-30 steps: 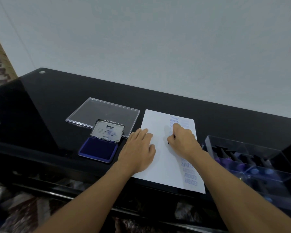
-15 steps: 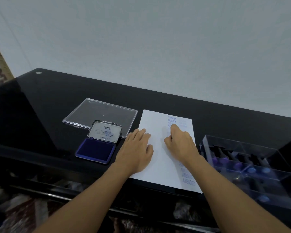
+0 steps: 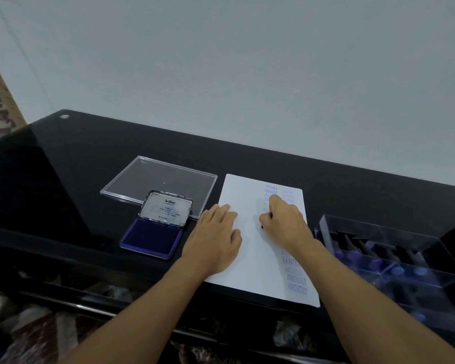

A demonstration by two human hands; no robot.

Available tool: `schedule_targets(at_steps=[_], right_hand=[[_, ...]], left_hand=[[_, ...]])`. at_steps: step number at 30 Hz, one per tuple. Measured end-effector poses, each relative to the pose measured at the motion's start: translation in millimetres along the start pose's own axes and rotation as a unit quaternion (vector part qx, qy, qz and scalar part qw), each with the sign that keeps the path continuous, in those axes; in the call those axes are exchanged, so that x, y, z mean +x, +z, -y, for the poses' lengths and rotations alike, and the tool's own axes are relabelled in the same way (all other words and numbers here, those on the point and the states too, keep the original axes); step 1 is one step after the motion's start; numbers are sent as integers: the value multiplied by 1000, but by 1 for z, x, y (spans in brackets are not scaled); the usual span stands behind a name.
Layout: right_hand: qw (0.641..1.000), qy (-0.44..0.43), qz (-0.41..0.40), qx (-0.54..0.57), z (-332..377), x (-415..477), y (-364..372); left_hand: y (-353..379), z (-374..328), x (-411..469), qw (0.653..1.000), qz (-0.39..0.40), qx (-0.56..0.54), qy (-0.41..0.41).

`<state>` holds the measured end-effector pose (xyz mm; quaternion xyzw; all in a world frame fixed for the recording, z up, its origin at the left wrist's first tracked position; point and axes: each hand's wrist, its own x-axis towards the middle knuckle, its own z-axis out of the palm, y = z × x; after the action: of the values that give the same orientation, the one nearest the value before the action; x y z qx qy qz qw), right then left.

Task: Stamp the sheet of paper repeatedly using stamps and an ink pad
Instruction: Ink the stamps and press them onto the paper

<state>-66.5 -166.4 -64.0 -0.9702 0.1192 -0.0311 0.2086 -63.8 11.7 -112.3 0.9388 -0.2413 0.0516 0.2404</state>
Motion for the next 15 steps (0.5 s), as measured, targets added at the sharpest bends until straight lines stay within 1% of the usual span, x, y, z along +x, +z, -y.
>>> schedule_targets(at_steps=[7,10,11,15], right_hand=[[1000,-10,12,-8,0,-6,-3],[999,6,31,25,-1,-4,-10],[999,11,25,41,-2,-4,-14],[994,7,-45,97,-7,-6,-39]], left_hand=[[1,1,1,1000,-1,-3,-6],[0,1,0,1000,1,-6,-8],[0,1,1,1000,3,-8,-8],[0,1,0,1000,3,-8,-7]])
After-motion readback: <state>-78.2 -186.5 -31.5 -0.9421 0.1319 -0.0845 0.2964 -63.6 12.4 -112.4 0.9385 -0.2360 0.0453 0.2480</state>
